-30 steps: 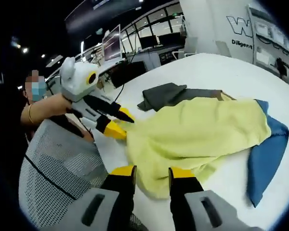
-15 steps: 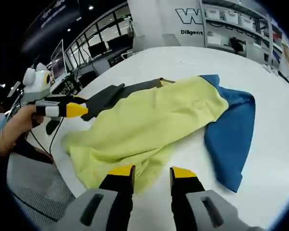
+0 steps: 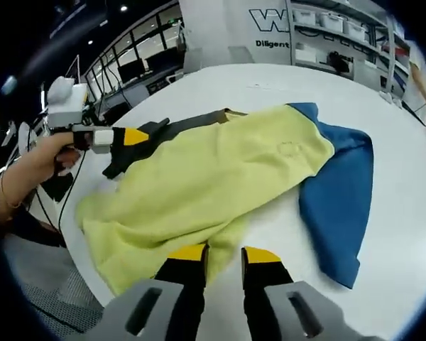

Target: Fold the garment on the visible template until the final outline fits inside the template.

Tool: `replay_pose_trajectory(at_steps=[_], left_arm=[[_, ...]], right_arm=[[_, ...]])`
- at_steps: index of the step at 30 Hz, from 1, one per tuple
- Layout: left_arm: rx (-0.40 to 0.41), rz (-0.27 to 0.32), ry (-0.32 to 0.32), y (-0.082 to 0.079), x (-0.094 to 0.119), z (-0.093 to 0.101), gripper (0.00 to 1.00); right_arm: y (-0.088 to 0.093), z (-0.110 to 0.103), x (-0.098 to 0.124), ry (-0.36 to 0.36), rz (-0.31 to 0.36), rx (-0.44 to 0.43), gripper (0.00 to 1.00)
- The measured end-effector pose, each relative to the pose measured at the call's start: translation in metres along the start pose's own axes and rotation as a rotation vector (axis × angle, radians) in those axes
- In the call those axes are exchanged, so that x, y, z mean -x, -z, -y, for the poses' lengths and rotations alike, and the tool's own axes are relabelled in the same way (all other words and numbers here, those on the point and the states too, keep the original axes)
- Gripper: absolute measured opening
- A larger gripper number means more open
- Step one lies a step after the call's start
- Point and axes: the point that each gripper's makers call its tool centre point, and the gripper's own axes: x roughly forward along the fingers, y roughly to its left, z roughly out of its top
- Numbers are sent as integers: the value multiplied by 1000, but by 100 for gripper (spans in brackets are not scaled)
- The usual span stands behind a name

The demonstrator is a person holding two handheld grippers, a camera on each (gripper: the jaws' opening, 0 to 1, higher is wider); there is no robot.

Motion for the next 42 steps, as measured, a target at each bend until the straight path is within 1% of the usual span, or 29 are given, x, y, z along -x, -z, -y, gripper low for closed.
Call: replay_pose_trajectory(at_steps=[2, 4, 5, 6, 7, 8, 9, 10, 11, 12, 14, 15, 18, 20, 22, 23, 24, 25, 26, 28, 29, 30, 31, 32, 34, 40, 42], left_arm=[[4, -23, -4, 5, -4, -1, 44], [-2, -46, -8, 11, -6, -1, 40], [-53, -15, -28, 4, -7, -6, 38], [-43, -39, -25, 8, -7, -4, 37], [-36, -33, -18, 7, -8, -2, 37], [-31, -29, -12, 6, -8, -1, 35], [-41, -28, -4, 5, -9, 0, 31], [-53, -27, 4, 5, -9, 1, 27], [-50, -26, 4, 5, -9, 1, 23], [-48, -24, 7, 5, -10, 1, 18], [-29, -26, 11, 4, -11, 1, 4], [-25, -30, -2, 5, -11, -3, 2], [-17, -26, 7, 4, -12, -5, 2], [-29, -27, -6, 4, -11, -10, 2], [-1, -27, -5, 3, -12, -15, 2], [6, -26, -5, 3, -12, -18, 2], [10, -25, -12, 3, -12, -21, 2], [-6, -26, -18, 3, -12, -23, 2], [-56, -24, -23, 1, -12, -25, 2], [-57, -18, -24, 0, -12, -25, 2], [-71, -19, -27, 0, -12, -27, 2], [-76, -19, -30, 0, -13, -29, 2], [-79, -16, -36, -1, -14, -33, 2], [-81, -17, -40, -2, -15, -35, 2], [-75, -14, -52, -5, -16, -43, 2], [-73, -17, -96, -9, -18, -64, 2], [-65, -18, -121, -8, -17, -72, 2]], right_arm=[[-2, 0, -2, 11, 3, 17, 11], [-2, 0, -2, 20, 2, 28, 9], [-2, 0, -2, 26, 4, 39, 9], [-2, 0, -2, 26, 2, 35, 8], [-2, 1, -3, 41, 0, 55, 8], [-2, 2, -3, 45, -1, 61, 5], [0, 5, -2, 68, -10, 61, 0], [-2, 5, -3, 68, -5, 66, 0], [-2, 4, -3, 61, -5, 41, 0], [-1, 4, -3, 61, -13, 9, 0], [-1, 6, -3, 63, -13, 10, 0], [0, 6, -2, 62, -18, 6, 0], [4, 7, 0, 60, -36, 5, 0], [8, 11, 4, 63, -58, 12, 0], [11, 15, 9, 73, -75, 12, 0], [14, 18, 13, 80, -101, 0, 0], [16, 20, 16, 81, -114, -1, 0], [17, 22, 19, 87, -119, -1, 0], [19, 26, 23, 94, -132, 3, 0], [23, 31, 28, 107, -159, 21, 0], [25, 36, 32, 126, -173, 23, 0], [28, 38, 34, 126, -190, 37, 0], [32, 42, 37, 138, -217, 35, 0], [34, 47, 40, 156, -227, 31, 0], [40, 54, 44, 168, -250, 56, 0], [48, 65, 48, 174, -285, 41, 0], [48, 70, 50, 197, -291, 43, 0]])
